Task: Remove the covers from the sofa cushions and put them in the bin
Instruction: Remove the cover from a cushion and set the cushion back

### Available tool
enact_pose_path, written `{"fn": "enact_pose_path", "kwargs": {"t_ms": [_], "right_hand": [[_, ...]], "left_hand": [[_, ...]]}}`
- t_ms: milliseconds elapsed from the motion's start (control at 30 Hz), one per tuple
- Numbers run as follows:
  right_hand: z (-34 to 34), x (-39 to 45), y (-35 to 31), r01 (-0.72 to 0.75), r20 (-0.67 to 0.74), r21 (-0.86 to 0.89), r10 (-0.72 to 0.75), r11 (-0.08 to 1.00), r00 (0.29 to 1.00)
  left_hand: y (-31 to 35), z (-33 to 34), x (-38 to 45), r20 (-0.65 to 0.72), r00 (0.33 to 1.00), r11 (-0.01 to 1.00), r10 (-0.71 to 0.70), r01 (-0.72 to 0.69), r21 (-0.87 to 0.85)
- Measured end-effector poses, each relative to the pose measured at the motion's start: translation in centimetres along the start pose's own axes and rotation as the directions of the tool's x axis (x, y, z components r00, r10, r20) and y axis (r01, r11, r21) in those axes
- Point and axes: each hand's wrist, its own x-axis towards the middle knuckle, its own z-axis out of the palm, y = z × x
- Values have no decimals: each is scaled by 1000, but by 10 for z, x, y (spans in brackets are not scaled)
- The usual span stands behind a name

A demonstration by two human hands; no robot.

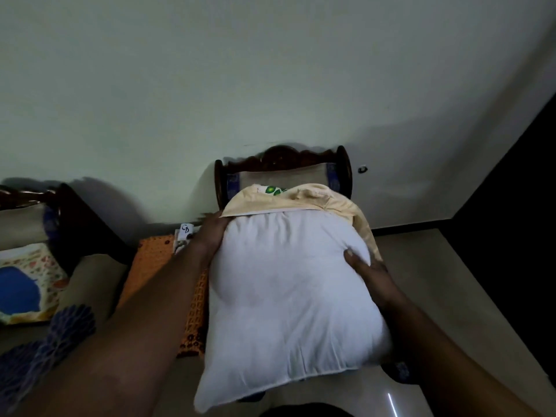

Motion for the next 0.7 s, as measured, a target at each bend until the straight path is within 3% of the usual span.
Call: {"fn": "enact_pose_path", "kwargs": {"t_ms": [67, 133, 200, 300, 400, 467, 500, 567, 600, 633, 700], "right_hand": [[2, -2, -3, -140, 125, -159, 161, 977, 979], [6, 5, 2, -151, 143, -442, 236, 884, 961], [16, 9, 9, -97, 76, -539, 163, 837, 984], [30, 14, 31, -96, -78, -491, 66, 866, 995], [41, 11, 33, -145, -173, -595, 51, 790, 984], [51, 1, 21, -35, -205, -721, -164, 692, 965], [59, -5, 14, 103, -164, -774, -356, 625, 920], [85, -14, -4, 464, 86, -769, -648, 439, 756], [100, -16, -11, 579, 226, -738, -682, 345, 695], [113, -15, -16, 617, 324, -738, -657, 275, 681], [129, -5, -22, 552, 379, -808, -537, 205, 754]], "left_hand": [[-13, 9, 1, 32, 997, 993, -76, 72, 93], [-12, 22, -18, 77, 991, 979, -105, 90, 182], [-12, 34, -37, 112, 982, 983, -153, 140, 121], [-27, 43, -47, 132, 972, 980, -196, 187, 74], [-34, 41, -51, 107, 969, 974, -224, 227, -16], [-33, 40, -50, 88, 975, 967, -202, 213, -139], [-31, 43, -50, 82, 978, 960, -193, 205, -193], [-14, 48, -54, 99, 979, 934, -180, 202, -294], [-7, 53, -55, 106, 978, 925, -178, 203, -320], [0, 58, -54, 114, 978, 921, -173, 201, -332], [16, 63, -53, 111, 983, 925, -148, 177, -337]]}}
